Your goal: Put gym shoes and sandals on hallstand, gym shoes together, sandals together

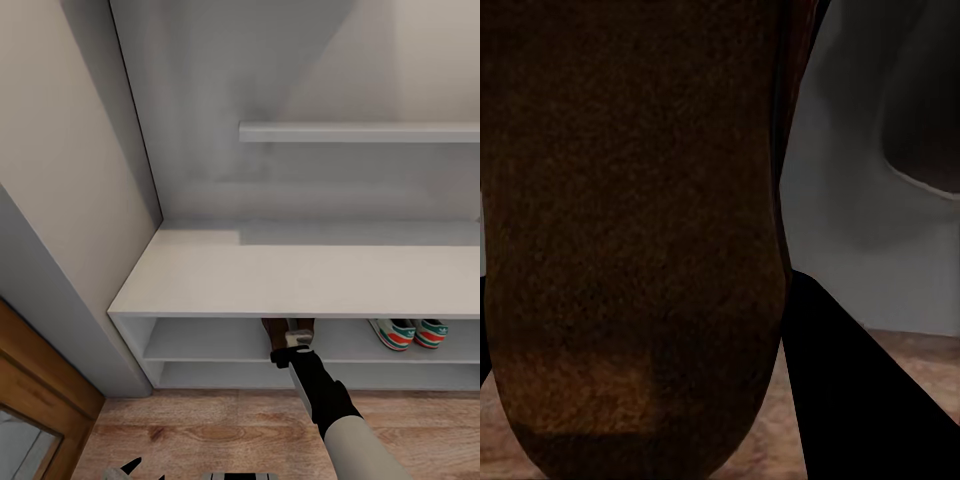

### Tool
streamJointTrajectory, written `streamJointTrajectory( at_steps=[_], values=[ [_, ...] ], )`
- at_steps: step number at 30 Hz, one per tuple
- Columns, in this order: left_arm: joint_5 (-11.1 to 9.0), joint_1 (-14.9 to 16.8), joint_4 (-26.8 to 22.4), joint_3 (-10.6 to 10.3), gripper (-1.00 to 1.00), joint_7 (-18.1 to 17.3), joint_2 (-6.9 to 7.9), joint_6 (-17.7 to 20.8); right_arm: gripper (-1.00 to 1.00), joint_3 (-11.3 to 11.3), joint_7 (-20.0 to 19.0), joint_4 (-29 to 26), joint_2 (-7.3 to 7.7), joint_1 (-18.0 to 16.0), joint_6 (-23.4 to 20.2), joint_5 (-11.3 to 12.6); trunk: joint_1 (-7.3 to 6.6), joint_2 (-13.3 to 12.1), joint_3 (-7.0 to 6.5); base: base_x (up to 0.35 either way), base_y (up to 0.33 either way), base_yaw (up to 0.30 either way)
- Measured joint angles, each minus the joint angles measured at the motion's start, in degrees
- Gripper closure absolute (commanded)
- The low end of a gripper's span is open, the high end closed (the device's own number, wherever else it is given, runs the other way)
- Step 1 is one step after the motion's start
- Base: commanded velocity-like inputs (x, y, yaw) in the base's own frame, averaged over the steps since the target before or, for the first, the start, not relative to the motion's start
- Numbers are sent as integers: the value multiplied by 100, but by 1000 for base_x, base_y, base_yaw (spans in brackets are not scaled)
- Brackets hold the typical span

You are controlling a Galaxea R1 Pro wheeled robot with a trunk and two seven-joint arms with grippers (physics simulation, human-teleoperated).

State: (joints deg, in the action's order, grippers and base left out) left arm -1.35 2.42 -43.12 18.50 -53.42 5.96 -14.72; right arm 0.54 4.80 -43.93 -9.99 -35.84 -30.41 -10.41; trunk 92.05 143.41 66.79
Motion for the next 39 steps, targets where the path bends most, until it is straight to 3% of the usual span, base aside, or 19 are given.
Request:
streamJointTrajectory(
  at_steps=[9,39],
  values=[
    [0,1,1,-3,-100,7,1,0,100,7,-9,-255,-1,-3,0,103,14,9,172,0,0,0],
    [-5,0,9,6,-100,-10,28,-1,100,7,-8,-269,0,-3,7,81,12,9,182,47,0,0]
  ],
)
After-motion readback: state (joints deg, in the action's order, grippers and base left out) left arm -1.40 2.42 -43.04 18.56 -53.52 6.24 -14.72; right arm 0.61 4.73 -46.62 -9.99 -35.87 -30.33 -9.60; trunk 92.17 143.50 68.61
